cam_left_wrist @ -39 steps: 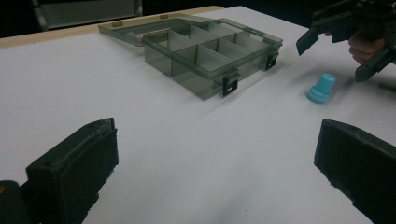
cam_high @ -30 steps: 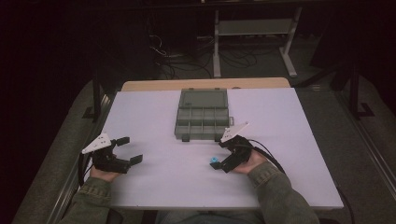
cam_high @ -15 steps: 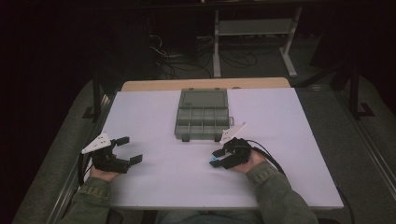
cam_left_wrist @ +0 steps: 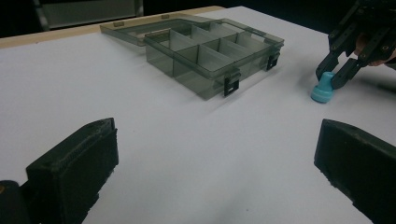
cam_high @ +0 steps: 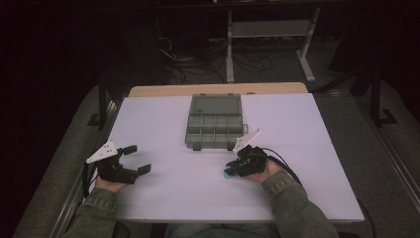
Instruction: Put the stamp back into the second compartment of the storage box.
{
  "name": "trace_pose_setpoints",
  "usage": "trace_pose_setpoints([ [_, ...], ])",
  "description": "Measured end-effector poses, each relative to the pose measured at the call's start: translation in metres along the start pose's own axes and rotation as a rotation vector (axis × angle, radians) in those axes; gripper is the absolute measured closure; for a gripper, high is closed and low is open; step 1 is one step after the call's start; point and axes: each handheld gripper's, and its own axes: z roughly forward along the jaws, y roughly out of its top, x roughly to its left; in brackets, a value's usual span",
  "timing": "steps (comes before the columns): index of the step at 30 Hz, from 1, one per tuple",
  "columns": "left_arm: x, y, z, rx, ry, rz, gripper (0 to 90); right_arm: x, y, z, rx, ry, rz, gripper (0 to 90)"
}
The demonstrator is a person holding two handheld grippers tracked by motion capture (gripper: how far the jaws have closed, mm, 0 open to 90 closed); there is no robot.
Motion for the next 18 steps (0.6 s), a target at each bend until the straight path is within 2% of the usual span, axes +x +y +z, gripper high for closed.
trace_pose_setpoints([
  [3, 0.000, 0.000, 0.000, 0.002, 0.000, 0.002, 0.0, 0.000, 0.002, -0.002, 0.002, 0.003, 0.012, 71.3],
  [10, 0.000, 0.000, 0.000, 0.002, 0.000, 0.002, 0.0, -0.001, 0.014, -0.011, -0.026, 0.013, 0.001, 71.3],
  [18, 0.000, 0.000, 0.000, 0.000, -0.001, 0.002, 0.0, -0.003, 0.026, -0.021, -0.038, 0.015, 0.023, 71.4],
])
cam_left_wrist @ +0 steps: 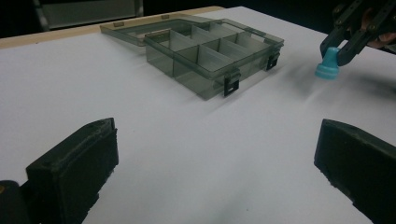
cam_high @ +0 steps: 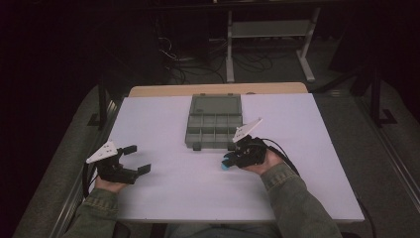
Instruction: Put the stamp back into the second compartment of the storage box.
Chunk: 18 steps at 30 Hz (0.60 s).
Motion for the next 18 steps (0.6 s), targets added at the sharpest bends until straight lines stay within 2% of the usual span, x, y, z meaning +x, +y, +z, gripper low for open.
trace_pose_setpoints([
  [2, 0.000, 0.000, 0.000, 0.001, 0.000, -0.001, 0.0, 0.000, 0.003, -0.002, -0.006, 0.001, 0.010, 71.3],
  [17, 0.000, 0.000, 0.000, 0.000, -0.004, -0.004, 0.0, -0.008, 0.030, -0.010, -0.012, 0.007, -0.037, 71.3],
  [18, 0.000, 0.000, 0.000, 0.000, -0.004, -0.003, 0.0, -0.009, 0.034, -0.011, -0.021, 0.014, -0.026, 71.3],
])
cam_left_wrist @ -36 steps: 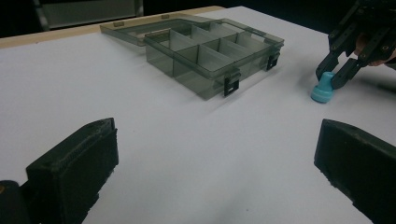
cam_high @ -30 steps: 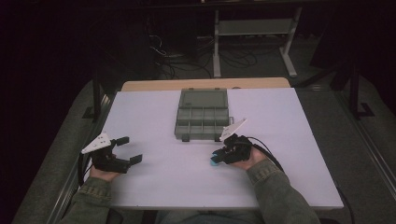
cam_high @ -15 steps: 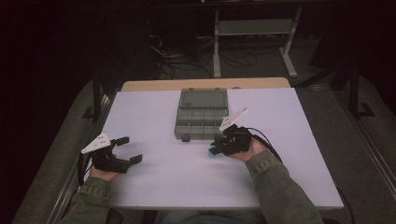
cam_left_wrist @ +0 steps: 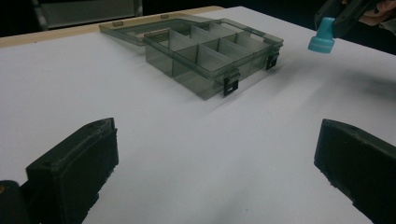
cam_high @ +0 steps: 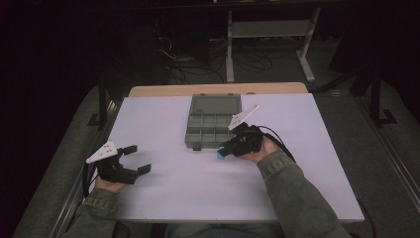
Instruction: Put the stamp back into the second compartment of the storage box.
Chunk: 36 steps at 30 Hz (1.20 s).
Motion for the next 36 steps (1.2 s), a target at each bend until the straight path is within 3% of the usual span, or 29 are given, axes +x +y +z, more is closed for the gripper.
trace_pose_setpoints([
  [15, 0.000, 0.000, 0.001, 0.001, -0.001, -0.004, 0.0, -0.007, 0.016, -0.004, 0.013, -0.005, 0.009, 71.3],
  [17, 0.000, 0.000, 0.001, 0.000, -0.002, -0.005, 0.0, -0.009, 0.018, -0.003, 0.001, -0.005, -0.011, 71.3],
  [23, 0.000, 0.000, 0.001, -0.001, -0.002, -0.004, 0.0, -0.013, 0.023, -0.002, 0.006, -0.010, -0.011, 71.3],
  [25, 0.000, 0.000, 0.001, -0.001, -0.001, -0.004, 0.0, -0.016, 0.027, -0.001, 0.005, -0.015, -0.035, 71.3],
  [36, 0.000, 0.000, 0.001, -0.002, -0.003, -0.004, 0.0, -0.022, 0.040, 0.003, 0.020, -0.022, -0.044, 71.3],
])
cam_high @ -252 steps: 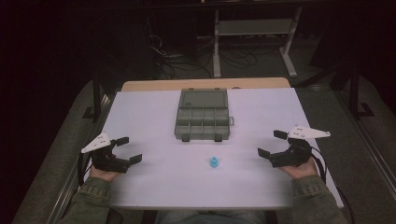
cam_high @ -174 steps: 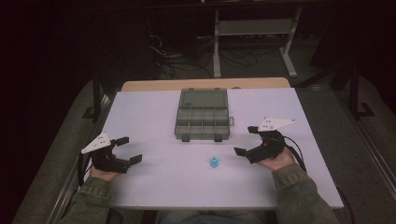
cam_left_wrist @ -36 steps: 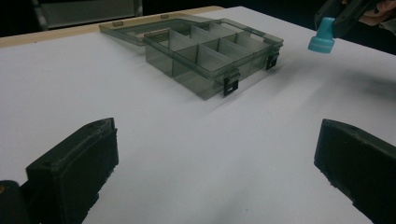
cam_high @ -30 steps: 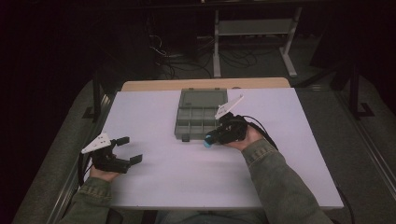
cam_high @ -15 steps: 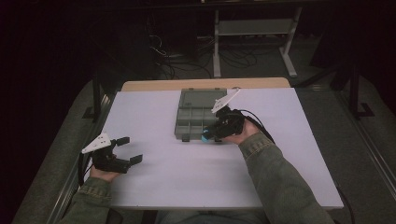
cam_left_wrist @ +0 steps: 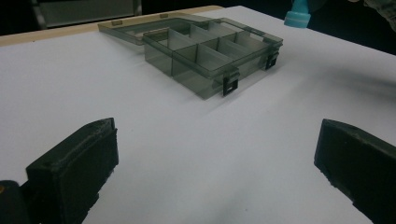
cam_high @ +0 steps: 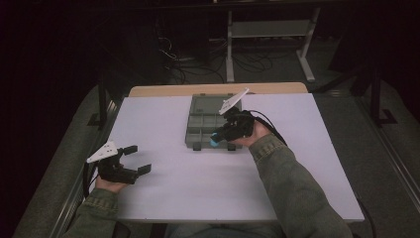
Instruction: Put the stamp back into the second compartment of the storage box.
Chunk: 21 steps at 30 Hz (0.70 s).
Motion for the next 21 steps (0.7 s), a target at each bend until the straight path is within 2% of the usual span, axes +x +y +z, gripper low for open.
trace_pose_setpoints([
  [11, 0.000, 0.000, 0.000, -0.001, -0.002, 0.000, 0.0, -0.009, 0.008, 0.006, 0.005, -0.001, 0.006, 71.3],
  [14, 0.000, 0.000, 0.000, -0.001, -0.002, 0.002, 0.0, -0.014, 0.010, 0.007, 0.008, -0.009, 0.013, 71.3],
  [15, 0.000, 0.000, 0.000, -0.001, -0.001, -0.001, 0.0, -0.014, 0.010, 0.007, 0.009, -0.005, 0.029, 71.3],
  [21, 0.000, 0.000, -0.001, -0.002, -0.001, 0.001, 0.0, -0.019, 0.014, 0.009, 0.008, -0.007, 0.031, 71.3],
])
